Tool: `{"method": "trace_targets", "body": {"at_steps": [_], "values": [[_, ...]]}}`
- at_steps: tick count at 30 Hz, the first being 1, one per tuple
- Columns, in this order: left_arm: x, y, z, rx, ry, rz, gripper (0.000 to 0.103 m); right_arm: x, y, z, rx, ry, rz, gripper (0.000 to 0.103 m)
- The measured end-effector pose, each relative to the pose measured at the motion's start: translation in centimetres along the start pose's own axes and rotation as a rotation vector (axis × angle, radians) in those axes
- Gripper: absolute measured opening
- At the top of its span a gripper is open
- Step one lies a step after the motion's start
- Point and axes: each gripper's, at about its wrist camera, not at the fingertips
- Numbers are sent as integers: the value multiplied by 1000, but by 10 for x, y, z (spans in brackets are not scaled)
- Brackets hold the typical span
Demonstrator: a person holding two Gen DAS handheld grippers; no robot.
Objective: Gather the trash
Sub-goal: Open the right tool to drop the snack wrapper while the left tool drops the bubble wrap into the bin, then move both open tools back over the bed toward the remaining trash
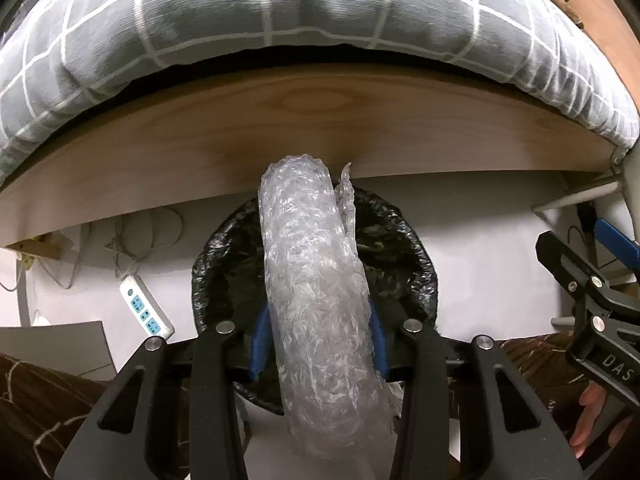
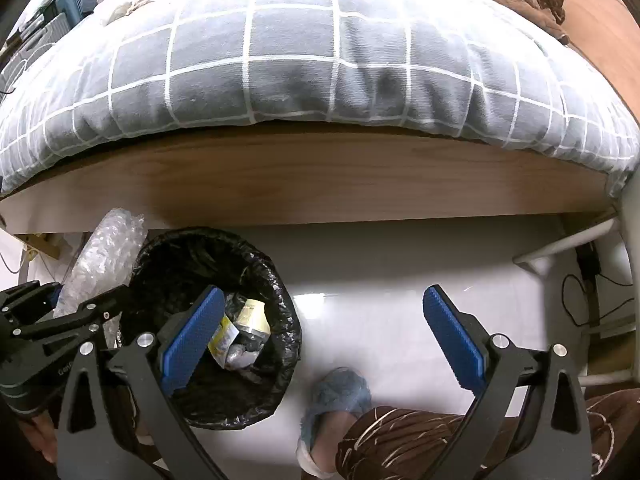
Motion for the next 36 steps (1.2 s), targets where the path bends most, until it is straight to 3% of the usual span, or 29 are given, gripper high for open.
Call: {"method": "trace_targets", "body": {"at_steps": [7,13,23,36], "values": [[0,-3,-10,23,9,19,53,5,8,-2,3,2,13,95],[5,9,-10,46,10,70,72,10,13,-3,-8,3,24,95],[19,54,-16,52,8,199,96,34,54,-2,-20,11,142,95],[41,120,-23,-2,35,346,97,58,107,14,-61,-20,320,95]]}}
Point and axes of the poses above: each gripper's, at about its wrist camera, not at the fingertips, and y roughly against the way its jaws point, z to its right, x to its top, and after that the axes turned 12 degrees about y, right-handed
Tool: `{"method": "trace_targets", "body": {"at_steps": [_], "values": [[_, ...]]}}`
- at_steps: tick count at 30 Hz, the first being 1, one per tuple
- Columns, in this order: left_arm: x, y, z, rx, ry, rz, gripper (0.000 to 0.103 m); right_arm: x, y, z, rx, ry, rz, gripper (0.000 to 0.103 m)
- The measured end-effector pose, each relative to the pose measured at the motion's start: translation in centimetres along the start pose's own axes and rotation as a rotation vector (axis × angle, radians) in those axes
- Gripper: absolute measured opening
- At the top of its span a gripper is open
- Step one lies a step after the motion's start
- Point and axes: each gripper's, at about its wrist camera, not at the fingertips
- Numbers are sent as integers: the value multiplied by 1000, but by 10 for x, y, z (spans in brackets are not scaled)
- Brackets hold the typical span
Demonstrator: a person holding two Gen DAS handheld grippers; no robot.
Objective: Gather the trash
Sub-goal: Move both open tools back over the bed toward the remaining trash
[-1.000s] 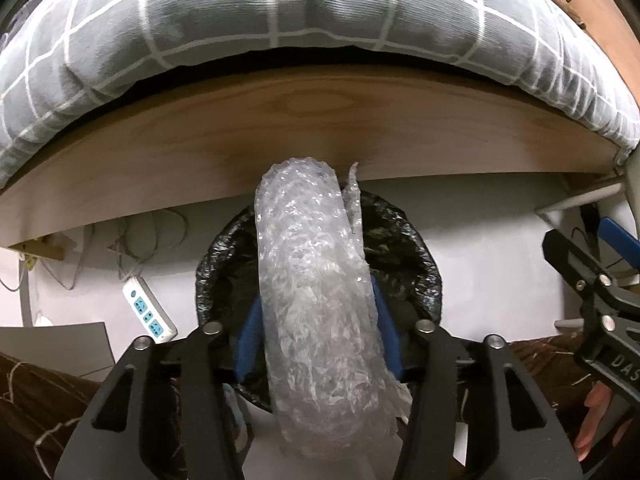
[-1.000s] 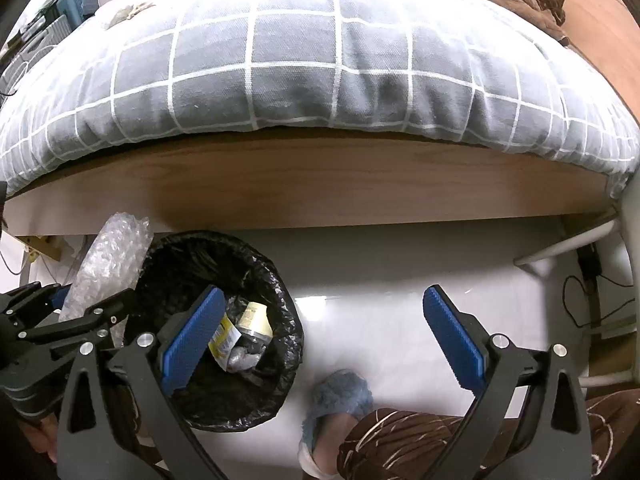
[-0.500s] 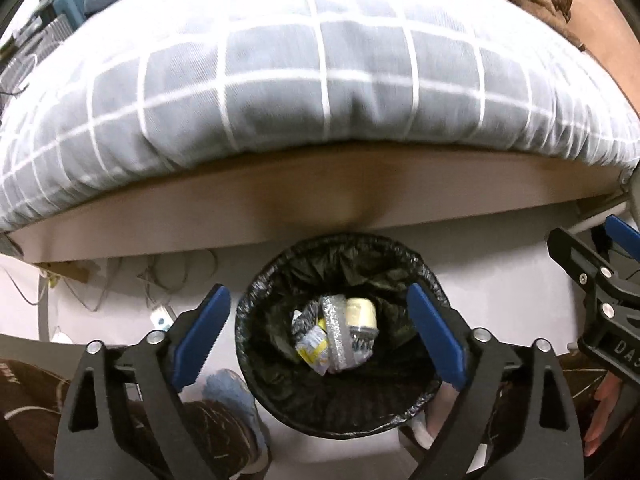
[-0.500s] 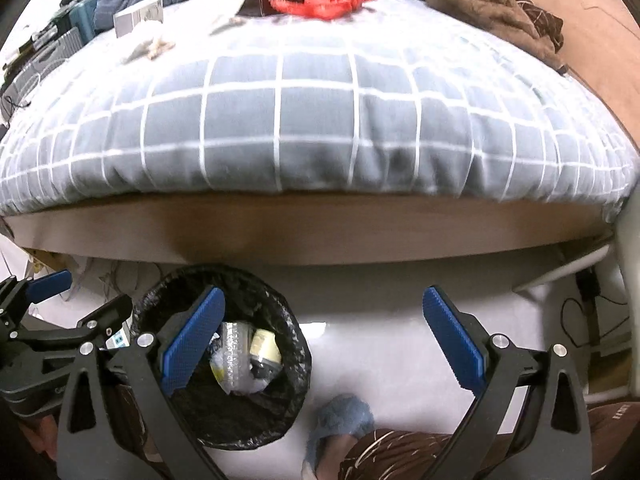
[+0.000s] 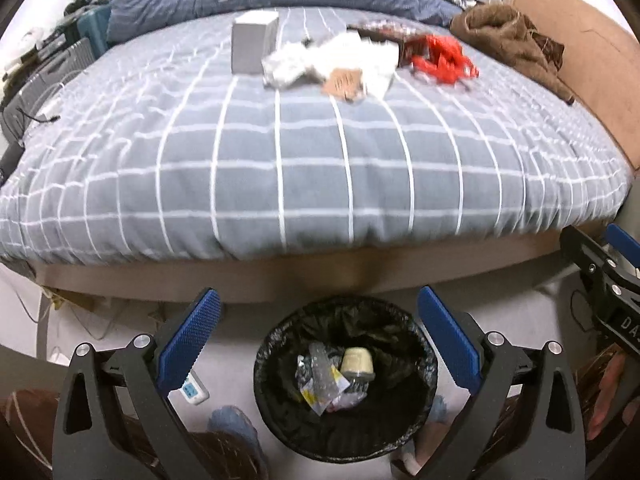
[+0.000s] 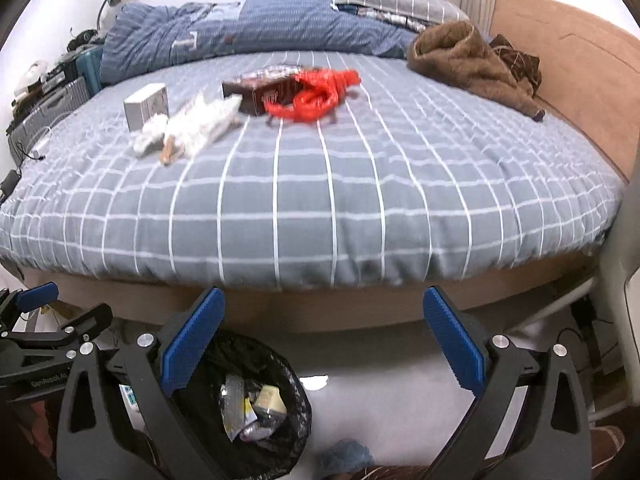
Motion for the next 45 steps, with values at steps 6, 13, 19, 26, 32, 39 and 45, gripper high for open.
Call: {"method": "trace_targets", "body": {"at_steps": [6,13,19,26,32,39,45], "values": [[25,12,-7,-10,33,48,97,20,14,1,-9,21,68,95],[56,18,-13,-13,61,104,97,44,14,6,-23,20,103,95],[82,20,-14,-16,69,143,97,66,6,11,-38,16,124,95],[104,11,-17,-6,61,150,97,90,-13,14,-35,15,129,95],[124,1,-21,5,65,156,97,107,-28,11,-26,22,130,95],[151,-15,-23,20,57,166,97,130,-50,10,-30,36,128,95],[172,-32,-23,19,55,163,97,150,-76,13,-42,42,111,94]]}}
Point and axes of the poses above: each gripper's, at about its wrist camera, not at the fingertips, and y roughly against the way its jaws point, z to its right, x to its top, and after that the axes turned 12 degrees about y, right-handed
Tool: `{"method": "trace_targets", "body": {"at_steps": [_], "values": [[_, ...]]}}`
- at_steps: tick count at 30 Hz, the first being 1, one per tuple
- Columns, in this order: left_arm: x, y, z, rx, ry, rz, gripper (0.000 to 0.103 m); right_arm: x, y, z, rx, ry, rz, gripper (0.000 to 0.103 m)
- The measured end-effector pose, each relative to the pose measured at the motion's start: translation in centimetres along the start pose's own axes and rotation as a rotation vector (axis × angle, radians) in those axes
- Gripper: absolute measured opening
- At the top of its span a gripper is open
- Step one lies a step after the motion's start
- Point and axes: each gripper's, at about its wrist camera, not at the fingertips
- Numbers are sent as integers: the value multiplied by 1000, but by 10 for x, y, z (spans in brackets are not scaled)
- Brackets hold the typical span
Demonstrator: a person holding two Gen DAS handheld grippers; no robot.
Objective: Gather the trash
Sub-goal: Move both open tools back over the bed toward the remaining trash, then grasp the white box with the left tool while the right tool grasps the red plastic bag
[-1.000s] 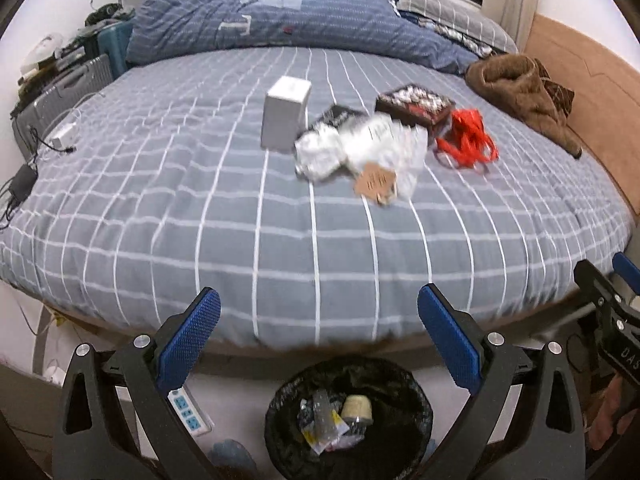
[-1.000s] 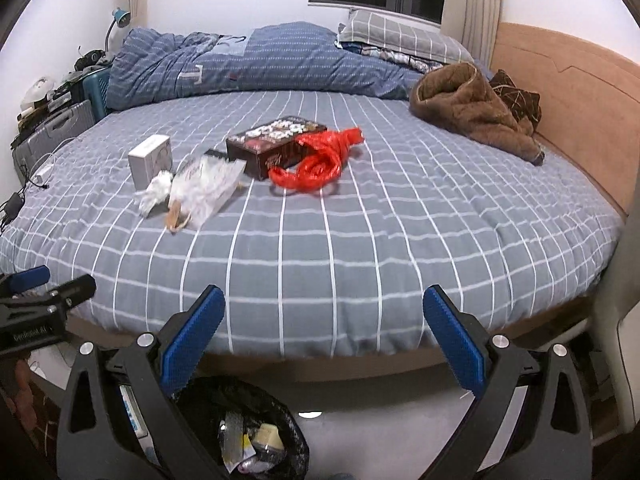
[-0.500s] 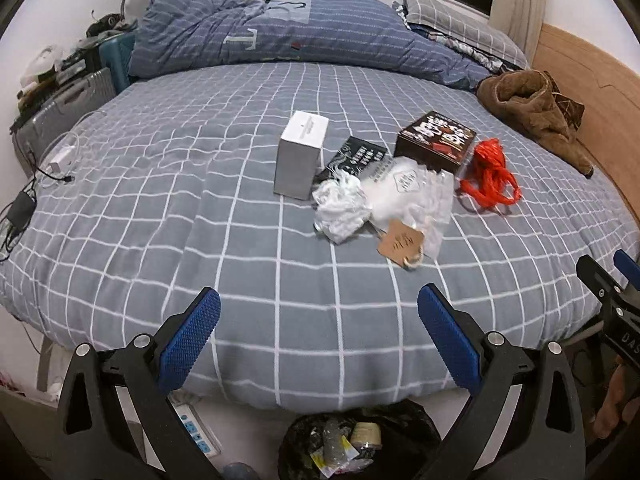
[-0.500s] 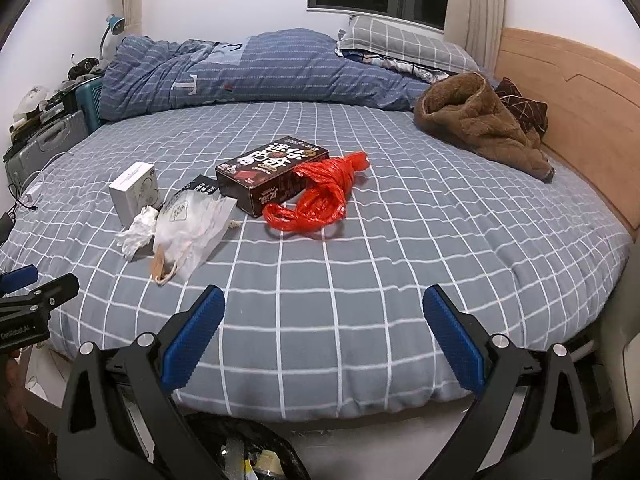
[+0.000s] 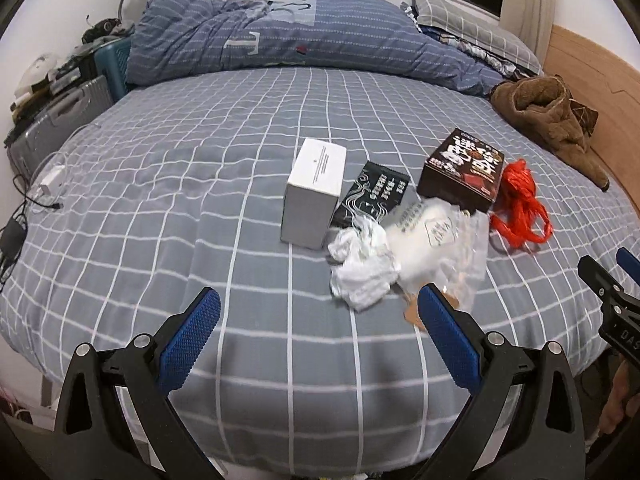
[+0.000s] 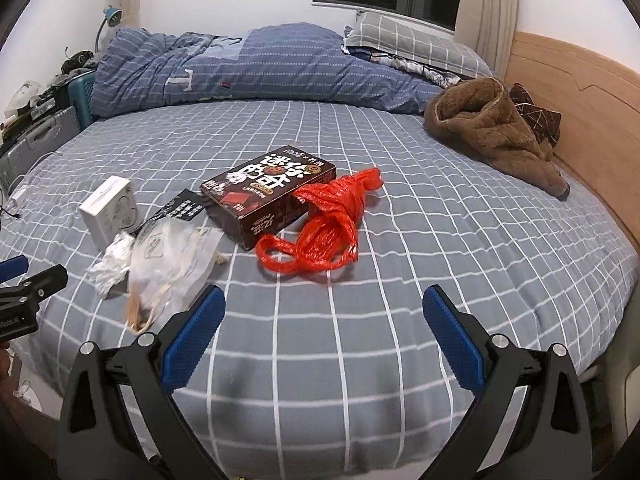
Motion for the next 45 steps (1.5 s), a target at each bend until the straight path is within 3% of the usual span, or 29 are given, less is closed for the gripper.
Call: {"method": "trace_targets", "body": {"at_steps": [14,30,35,41,43,45], "values": [[39,-43,7,12,-2,-1,97,35,-55,6,-24,17,-29,94],[69,-83,8,34,8,-11,97,59,-130,28,-22,-12,-122,91],[74,-92,5,39,20,-12,96,62,-145,29,8,-21,-144,84],[71,-104,1,27,19,-45,79,63,-157,25,59,-13,-169,66],[69,-108,0,22,23,-63,73,61,-160,25,71,-16,-181,55],[68,-111,-3,9,34,-81,56,60,-163,25,78,-19,-191,44]]}}
Point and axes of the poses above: each gripper's, at about its wrist camera, not at the fingertips, and y roughly against the way its jaws point, z to its right, x to its top, and after that the axes turned 12 degrees about y, right-handed
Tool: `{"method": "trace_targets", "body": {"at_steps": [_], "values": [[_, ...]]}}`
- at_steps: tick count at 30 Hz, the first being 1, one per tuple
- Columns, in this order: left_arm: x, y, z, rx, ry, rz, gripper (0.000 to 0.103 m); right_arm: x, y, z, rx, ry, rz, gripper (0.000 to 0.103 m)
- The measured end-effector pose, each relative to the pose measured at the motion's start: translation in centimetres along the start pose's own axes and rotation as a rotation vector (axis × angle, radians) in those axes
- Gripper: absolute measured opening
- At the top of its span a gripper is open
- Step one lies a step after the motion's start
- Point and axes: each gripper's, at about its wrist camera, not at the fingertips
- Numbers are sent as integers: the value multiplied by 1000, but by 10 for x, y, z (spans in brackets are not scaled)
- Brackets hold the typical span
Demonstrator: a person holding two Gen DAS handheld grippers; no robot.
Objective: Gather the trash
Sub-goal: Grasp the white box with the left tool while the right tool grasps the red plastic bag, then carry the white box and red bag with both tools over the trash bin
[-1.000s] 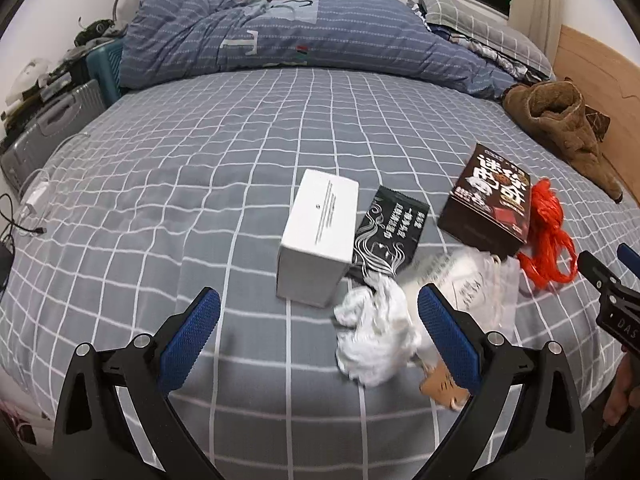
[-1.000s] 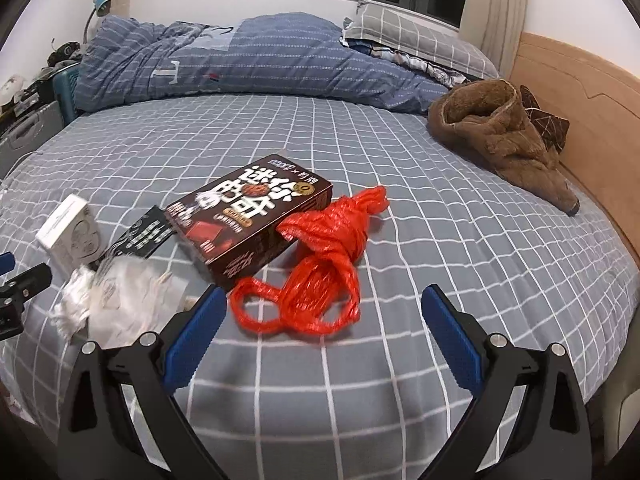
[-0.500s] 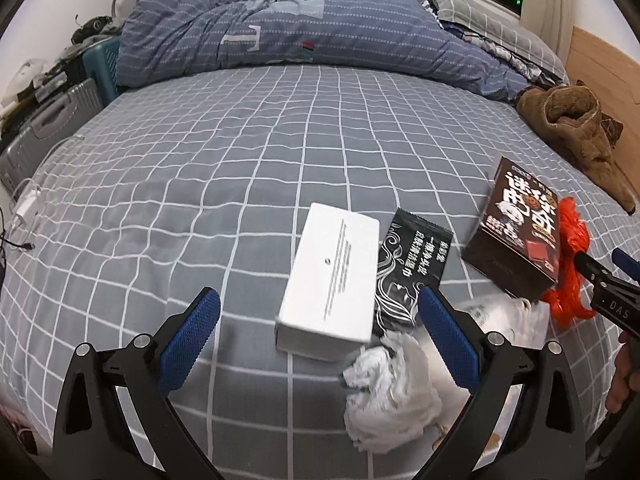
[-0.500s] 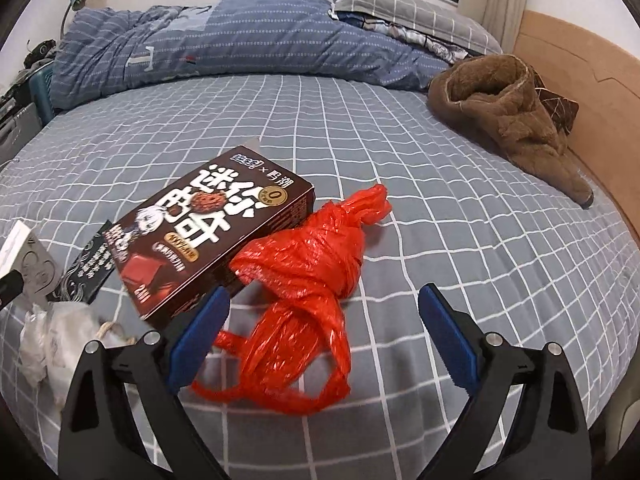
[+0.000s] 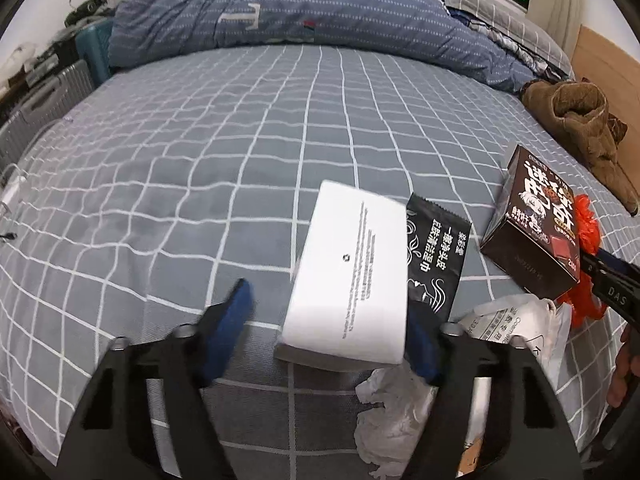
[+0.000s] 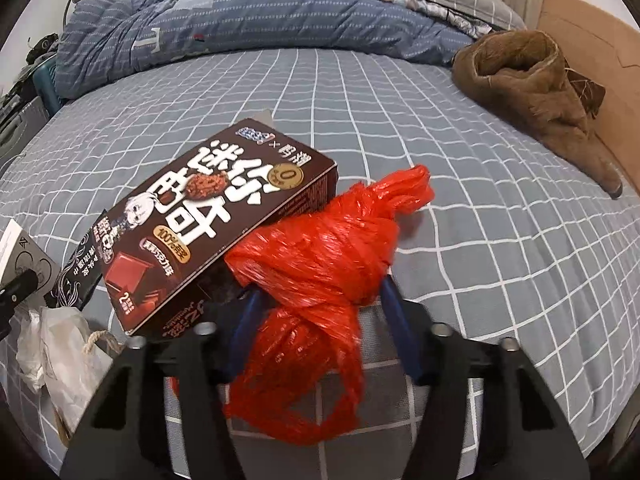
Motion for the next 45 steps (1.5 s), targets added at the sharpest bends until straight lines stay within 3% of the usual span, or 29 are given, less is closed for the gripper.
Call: {"method": "trace_targets", "body": {"at_steps": [2,7,26,45], "values": [[-1,-1,-2,-17,3,-13,45,-1,1,3,5,-10,0,34],[-2,4,4,-4,-15,5,42,-1,7,11,14,-31,15,22],[-5,51,10,-52,-28,77,38,-1,70,0,-20,-11,144,21],[-44,83,22,-68,-58,83,38,-29,118,-29,-6,43,176,21]]}}
Point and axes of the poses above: each gripper's, at about its wrist camera, not at the fingertips, and y roughly against the way its jaws point, z to its right, x to its top, and after that the axes turned 12 degrees about y, right-handed
